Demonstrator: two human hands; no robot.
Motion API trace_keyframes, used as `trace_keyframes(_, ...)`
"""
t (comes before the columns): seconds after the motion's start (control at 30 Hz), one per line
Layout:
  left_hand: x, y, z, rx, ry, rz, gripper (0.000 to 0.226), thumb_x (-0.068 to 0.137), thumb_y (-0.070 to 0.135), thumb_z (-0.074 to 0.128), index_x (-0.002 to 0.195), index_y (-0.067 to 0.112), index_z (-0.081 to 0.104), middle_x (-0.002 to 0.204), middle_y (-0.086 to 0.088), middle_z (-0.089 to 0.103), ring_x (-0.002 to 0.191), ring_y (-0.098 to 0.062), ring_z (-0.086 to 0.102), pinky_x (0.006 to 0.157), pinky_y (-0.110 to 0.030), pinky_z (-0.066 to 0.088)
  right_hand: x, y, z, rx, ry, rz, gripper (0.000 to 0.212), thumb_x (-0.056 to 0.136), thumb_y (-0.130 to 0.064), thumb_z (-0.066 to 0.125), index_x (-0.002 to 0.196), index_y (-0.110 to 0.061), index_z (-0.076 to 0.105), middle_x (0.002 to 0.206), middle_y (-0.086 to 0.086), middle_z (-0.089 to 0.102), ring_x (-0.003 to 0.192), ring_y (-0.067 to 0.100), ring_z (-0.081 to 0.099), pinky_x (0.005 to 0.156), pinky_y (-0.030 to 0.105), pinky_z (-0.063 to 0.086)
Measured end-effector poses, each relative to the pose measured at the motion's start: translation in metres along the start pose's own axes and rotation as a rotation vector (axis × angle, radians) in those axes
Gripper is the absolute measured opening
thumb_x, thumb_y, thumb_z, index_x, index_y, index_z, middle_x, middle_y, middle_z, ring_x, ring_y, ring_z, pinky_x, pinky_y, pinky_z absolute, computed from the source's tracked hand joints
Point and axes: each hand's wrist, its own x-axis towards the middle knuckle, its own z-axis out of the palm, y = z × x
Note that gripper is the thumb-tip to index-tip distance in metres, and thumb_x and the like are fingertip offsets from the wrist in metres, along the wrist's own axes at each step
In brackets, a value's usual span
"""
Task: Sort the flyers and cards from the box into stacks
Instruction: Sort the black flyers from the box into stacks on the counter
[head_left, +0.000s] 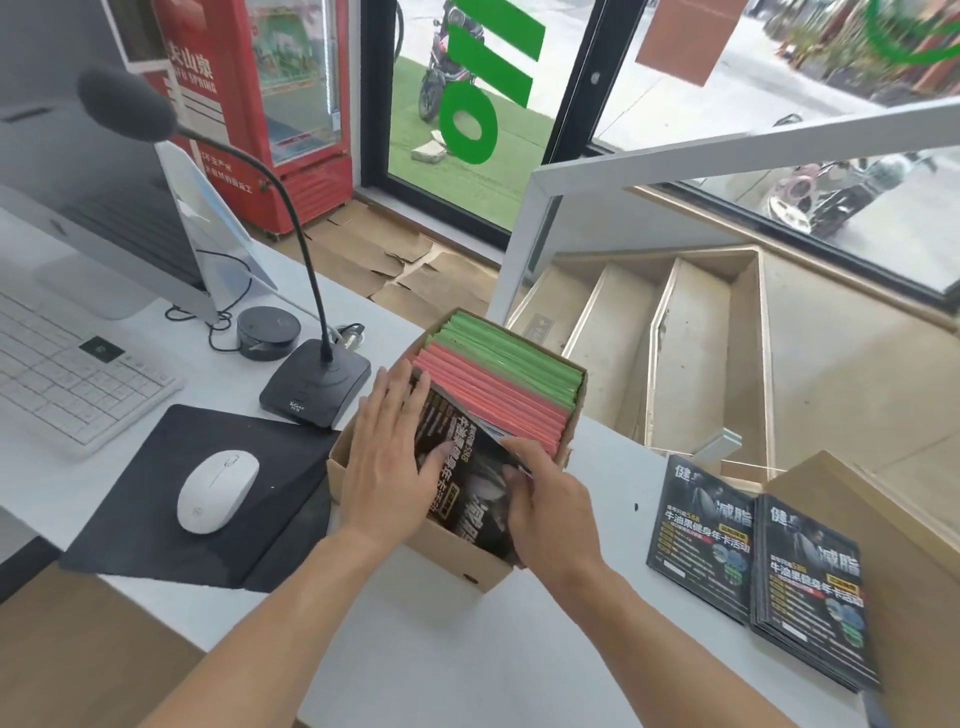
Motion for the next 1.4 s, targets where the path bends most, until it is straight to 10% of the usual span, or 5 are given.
trace_keyframes(0.2, -0.003, 0.04, -0.019, -0.44, 0.075, -0.303, 0.095, 0.084, 0.057, 0.065, 0.159, 0.038, 0.011, 0.165, 0.015, 0.019, 0.151, -0.002, 0.015, 0.125, -0.04, 0.014, -0.015, 0.02, -0.064, 0.792, 0.225, 0.404, 0.026, 0.102, -0.012, 0.056, 0.117, -0.032, 0.061, 0.099, -0.006, 0.076, 0.088, 0.017, 0.074, 0.061, 0.033, 0.06)
trace_keyframes(0.37, -0.004, 0.098, -0.009, -0.379, 0.067, 0.121, 0.089, 0.085, 0.044, 0.074, 0.158, 0.032, 0.025, 0.164, 0.013, 0.025, 0.153, -0.006, 0.015, 0.125, -0.033, 0.017, -0.037, 0.055, -0.111, 0.591, 0.058, 0.365, 0.03, 0.099, -0.004, 0.06, 0.11, -0.031, 0.068, 0.098, -0.003, 0.076, 0.083, 0.014, 0.073, 0.07, 0.036, 0.06)
trace_keyframes(0.63, -0.011, 0.174, 0.012, 0.372, -0.634, 0.512, 0.034, 0.097, 0.06, 0.052, 0.109, 0.032, 0.067, 0.097, 0.009, 0.073, 0.093, -0.018, 0.065, 0.079, -0.032, 0.049, -0.061, 0.081, -0.195, 0.103, -0.197, 0.214, 0.03, 0.09, -0.018, 0.074, 0.097, -0.047, 0.07, 0.098, -0.025, 0.07, 0.089, 0.001, 0.067, 0.078, 0.02, 0.054)
trace_keyframes(0.77, -0.03, 0.17, 0.044, -0.23, -0.807, 0.075, 0.029, 0.095, 0.054, 0.057, 0.09, 0.028, 0.068, 0.081, 0.01, 0.074, 0.077, -0.013, 0.07, 0.074, -0.037, 0.057, -0.075, 0.117, -0.207, 0.608, 0.127, 0.442, 0.033, 0.079, -0.02, 0.086, 0.104, -0.034, 0.071, 0.096, -0.004, 0.075, 0.089, 0.019, 0.075, 0.065, 0.03, 0.059)
trace_keyframes(1.4, -0.075, 0.215, 0.11, -0.697, -0.424, -0.183, 0.027, 0.099, -0.003, 0.049, 0.104, 0.018, 0.064, 0.099, 0.009, 0.075, 0.098, -0.009, 0.067, 0.078, -0.014, 0.049, -0.122, 0.166, -0.13, 0.854, 0.301, 0.449, 0.029, 0.099, 0.0, 0.059, 0.121, -0.019, 0.061, 0.117, -0.005, 0.073, 0.114, 0.01, 0.065, 0.094, 0.025, 0.05)
